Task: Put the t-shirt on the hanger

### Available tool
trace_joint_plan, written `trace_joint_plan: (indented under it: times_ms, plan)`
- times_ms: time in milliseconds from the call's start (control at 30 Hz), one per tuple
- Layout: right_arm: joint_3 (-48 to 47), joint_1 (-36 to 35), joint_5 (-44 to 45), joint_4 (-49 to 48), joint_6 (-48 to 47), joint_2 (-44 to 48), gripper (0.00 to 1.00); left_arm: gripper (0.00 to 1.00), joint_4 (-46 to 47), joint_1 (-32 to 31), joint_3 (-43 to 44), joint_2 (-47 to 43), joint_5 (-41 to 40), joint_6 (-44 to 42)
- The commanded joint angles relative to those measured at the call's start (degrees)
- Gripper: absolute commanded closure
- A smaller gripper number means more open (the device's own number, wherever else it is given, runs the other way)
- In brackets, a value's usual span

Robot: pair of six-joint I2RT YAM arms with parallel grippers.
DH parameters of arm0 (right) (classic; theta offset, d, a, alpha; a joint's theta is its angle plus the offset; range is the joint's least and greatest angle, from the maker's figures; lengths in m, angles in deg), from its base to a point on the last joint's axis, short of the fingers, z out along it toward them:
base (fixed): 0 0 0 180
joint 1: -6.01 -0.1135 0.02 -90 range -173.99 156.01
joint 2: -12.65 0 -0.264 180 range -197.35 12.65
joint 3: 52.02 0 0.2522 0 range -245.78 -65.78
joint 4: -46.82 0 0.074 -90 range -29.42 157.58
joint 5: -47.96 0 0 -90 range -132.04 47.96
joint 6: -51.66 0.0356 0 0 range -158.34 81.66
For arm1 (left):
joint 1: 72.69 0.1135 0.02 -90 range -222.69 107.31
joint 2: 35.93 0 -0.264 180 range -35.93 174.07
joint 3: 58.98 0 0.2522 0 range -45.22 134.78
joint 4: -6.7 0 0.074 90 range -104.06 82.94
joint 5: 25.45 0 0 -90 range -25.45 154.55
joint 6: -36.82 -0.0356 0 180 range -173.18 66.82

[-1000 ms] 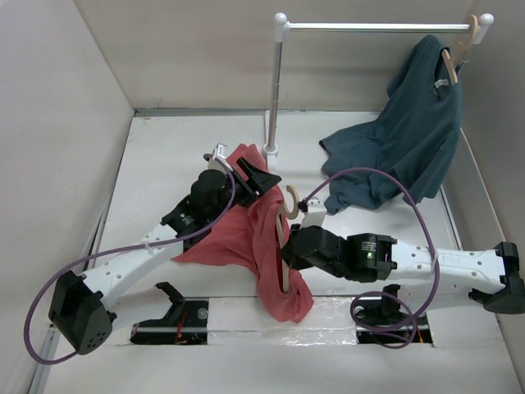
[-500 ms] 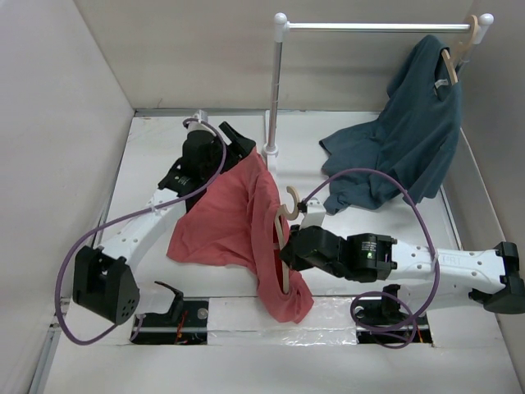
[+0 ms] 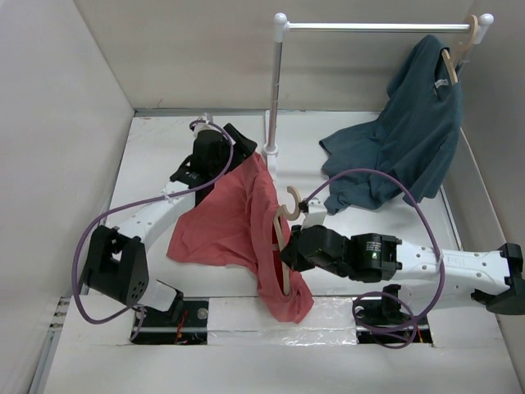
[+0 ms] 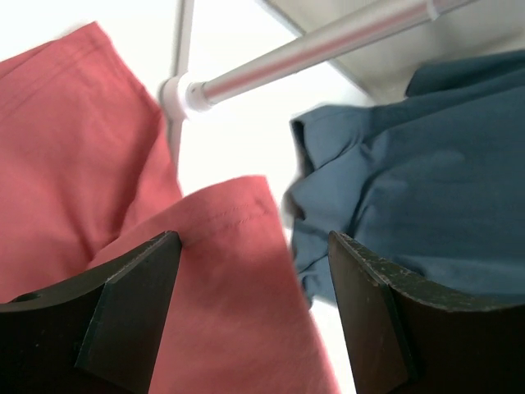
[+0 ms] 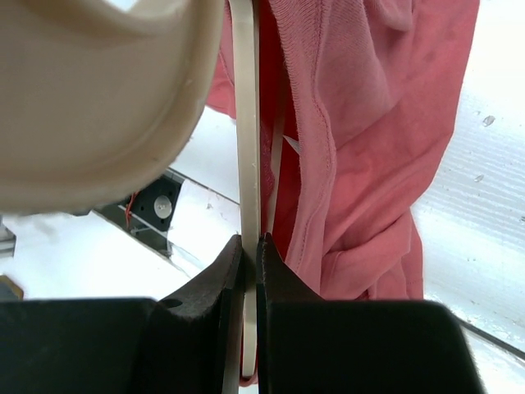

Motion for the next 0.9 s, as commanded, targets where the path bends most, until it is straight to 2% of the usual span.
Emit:
trace_joint_plan:
  times_ms: [0, 167, 200, 267, 433, 633, 867]
  plan:
    - [-0.01, -0.62, -0.05, -3.49, -0.93, 1.83, 1.0, 0.32, 7.54, 0.16, 0.16, 0.68, -0.17, 3.06]
    - [0.25, -0.62, 0.65, -3.58, -1.02, 2.97, 1.0, 0.34, 10.26, 0.16, -0.46, 1.82, -1.4, 6.04]
    - [0.34, -0.62, 0.74, -3.49, -0.93, 3.41, 1.0, 0.4, 10.35, 0.16, -0.2, 2.18, -1.14, 6.23]
    - [0.34, -0.62, 1.17, -3.49, -0.93, 3.68, 1.0, 0.45, 10.26, 0.16, 0.5, 3.31, -0.79, 6.58]
    - [0.25, -0.62, 1.97, -2.88, -0.84, 4.2, 1.0, 0.98, 11.58, 0.16, 0.95, 4.2, -0.09, 7.02]
    - [0.52, -0.62, 2.67, -1.39, -0.32, 4.73, 1.0, 1.0, 9.92, 0.16, 3.75, 3.94, -1.75, 4.3]
    - [2.01, -0.62, 1.18, 2.57, 0.83, 7.28, 1.0, 1.0, 4.55, 4.73, 10.08, 4.46, -2.02, -0.62]
